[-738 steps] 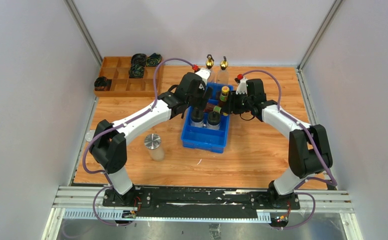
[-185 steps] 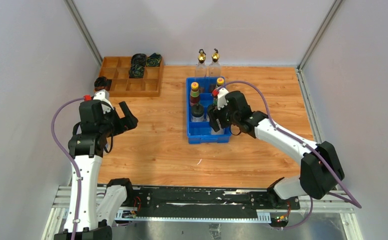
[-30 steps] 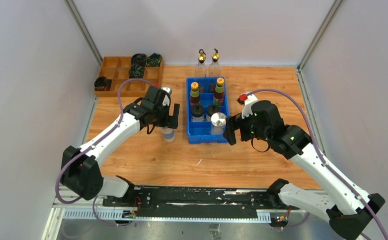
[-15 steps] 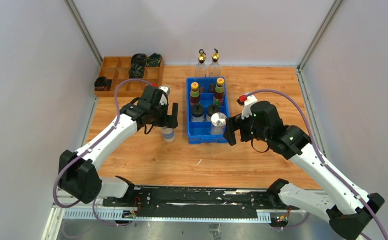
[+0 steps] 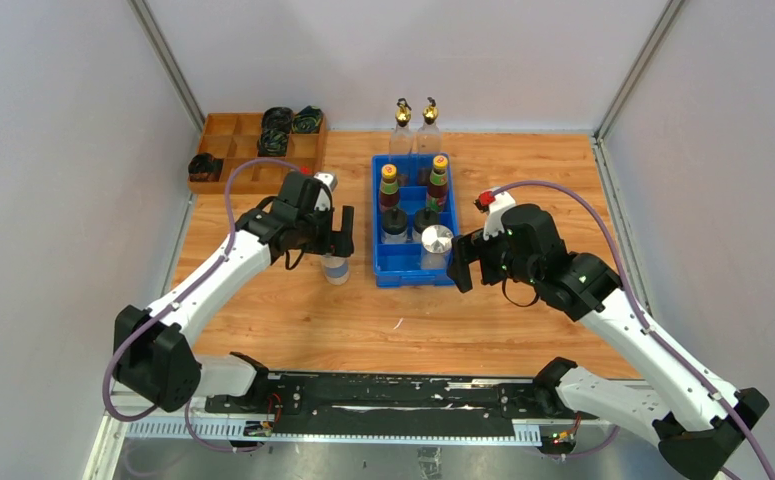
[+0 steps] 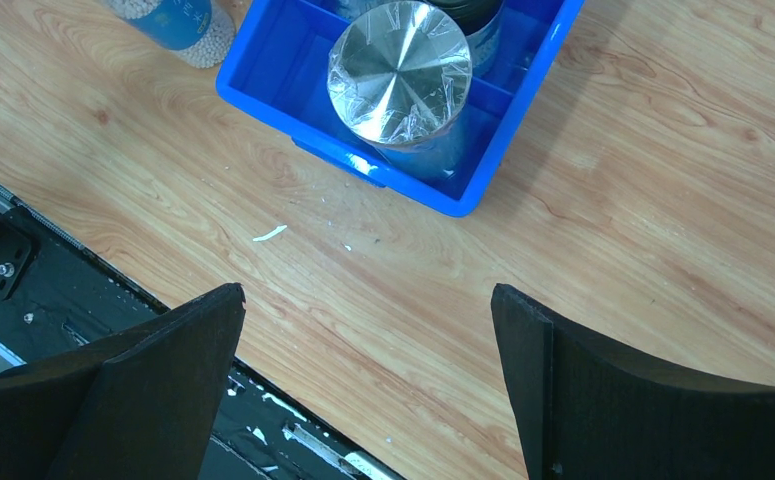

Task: Organize the condiment bottles
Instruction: Pick up the bottle from the center of the board, then place the bottle in the storage box.

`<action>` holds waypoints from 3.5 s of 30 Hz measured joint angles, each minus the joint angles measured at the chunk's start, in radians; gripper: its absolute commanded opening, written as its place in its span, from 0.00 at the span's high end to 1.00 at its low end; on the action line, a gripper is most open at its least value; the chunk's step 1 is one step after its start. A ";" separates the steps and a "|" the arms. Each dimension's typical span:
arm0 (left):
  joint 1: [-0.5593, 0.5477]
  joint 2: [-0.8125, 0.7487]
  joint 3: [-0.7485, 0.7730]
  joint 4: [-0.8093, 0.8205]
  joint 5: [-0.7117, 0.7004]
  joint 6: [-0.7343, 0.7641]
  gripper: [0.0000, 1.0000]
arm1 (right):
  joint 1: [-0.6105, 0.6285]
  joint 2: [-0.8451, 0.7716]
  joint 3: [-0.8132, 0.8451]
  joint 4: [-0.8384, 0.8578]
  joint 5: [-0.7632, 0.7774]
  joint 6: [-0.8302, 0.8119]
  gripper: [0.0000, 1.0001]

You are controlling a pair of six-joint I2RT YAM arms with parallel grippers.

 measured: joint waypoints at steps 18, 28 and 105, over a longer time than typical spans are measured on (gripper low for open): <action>0.000 0.000 -0.061 0.047 0.022 -0.007 0.74 | 0.000 -0.024 -0.027 0.004 0.000 0.016 0.00; 0.000 0.015 -0.005 -0.012 0.010 -0.018 0.82 | 0.000 -0.026 -0.032 0.003 0.000 0.016 0.00; -0.327 0.252 0.650 -0.099 -0.158 0.027 0.00 | -0.047 0.202 0.305 -0.069 0.077 -0.066 0.10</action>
